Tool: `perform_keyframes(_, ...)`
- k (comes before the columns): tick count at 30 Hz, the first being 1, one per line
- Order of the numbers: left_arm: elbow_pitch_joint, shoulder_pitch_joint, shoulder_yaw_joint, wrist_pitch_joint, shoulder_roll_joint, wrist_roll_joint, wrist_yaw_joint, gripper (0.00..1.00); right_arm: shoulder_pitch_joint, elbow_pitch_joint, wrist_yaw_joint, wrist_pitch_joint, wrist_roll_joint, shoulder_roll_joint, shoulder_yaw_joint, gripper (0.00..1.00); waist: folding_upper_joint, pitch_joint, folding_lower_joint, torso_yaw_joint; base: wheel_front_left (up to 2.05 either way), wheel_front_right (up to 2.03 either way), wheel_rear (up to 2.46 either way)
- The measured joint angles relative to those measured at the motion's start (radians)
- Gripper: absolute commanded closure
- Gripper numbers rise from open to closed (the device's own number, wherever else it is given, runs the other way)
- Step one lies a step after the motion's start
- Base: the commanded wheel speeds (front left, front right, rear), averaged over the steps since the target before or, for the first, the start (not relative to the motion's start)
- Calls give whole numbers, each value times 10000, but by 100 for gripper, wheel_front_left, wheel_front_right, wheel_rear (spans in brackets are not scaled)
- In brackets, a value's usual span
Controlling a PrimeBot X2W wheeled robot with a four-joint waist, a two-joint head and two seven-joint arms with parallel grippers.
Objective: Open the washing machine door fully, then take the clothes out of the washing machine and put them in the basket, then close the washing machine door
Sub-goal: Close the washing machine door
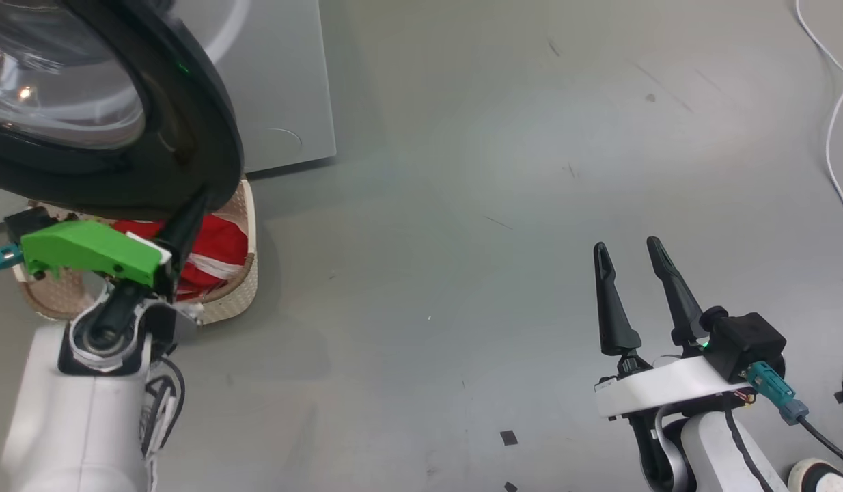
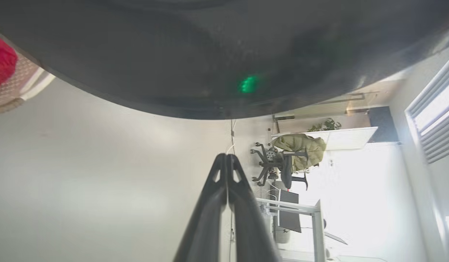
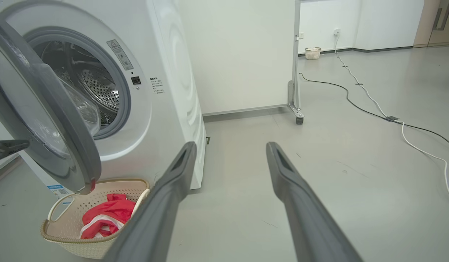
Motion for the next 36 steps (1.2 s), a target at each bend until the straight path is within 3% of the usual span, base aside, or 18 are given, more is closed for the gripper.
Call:
perform_keyframes(5, -174, 731, -1202, -96, 663, 1839, -930, 100, -2, 40, 84, 0, -84, -40, -151, 0, 0, -328, 0, 436, 0, 0, 0)
perform_keyframes(13, -917, 1685, -2606, -1070, 2159, 4878, -1078, 100, 5, 111, 153, 0, -132, -163, -309, 0, 0, -933, 0, 1238, 0, 0, 0)
perform_keyframes(26, -2380, 3263, -2945, -4312, 3126, 7733, -1078, 100, 386, 259, 261, 0, -176, -184, -334, 0, 0, -2044, 0, 2323, 0, 0, 0)
perform_keyframes(30, -2681, 3994, -3068, -5515, 3103, 8468, -1078, 100, 497, 259, 267, 0, -178, -186, -326, 0, 0, -2351, 0, 2609, 0, 0, 0)
perform_keyframes(36, -2792, 4667, -3214, -6456, 2938, 9085, -911, 100, 718, 255, 347, 0, -178, -186, -330, 0, 0, -2571, 0, 2867, 0, 0, 0)
